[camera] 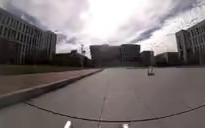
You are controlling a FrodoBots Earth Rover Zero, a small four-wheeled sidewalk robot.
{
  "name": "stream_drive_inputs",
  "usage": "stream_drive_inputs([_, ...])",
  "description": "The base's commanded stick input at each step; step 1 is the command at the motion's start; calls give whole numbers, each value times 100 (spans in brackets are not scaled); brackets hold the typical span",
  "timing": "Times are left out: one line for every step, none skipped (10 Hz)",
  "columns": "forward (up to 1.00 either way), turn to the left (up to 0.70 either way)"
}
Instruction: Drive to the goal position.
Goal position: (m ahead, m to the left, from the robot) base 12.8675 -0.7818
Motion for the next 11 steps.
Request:
stream_drive_inputs([100,0])
stream_drive_inputs([100,0])
stream_drive_inputs([100,0])
stream_drive_inputs([100,0])
stream_drive_inputs([100,0])
stream_drive_inputs([100,0])
stream_drive_inputs([100,0])
stream_drive_inputs([100,0])
stream_drive_inputs([100,0])
stream_drive_inputs([100,0])
stream_drive_inputs([100,0])
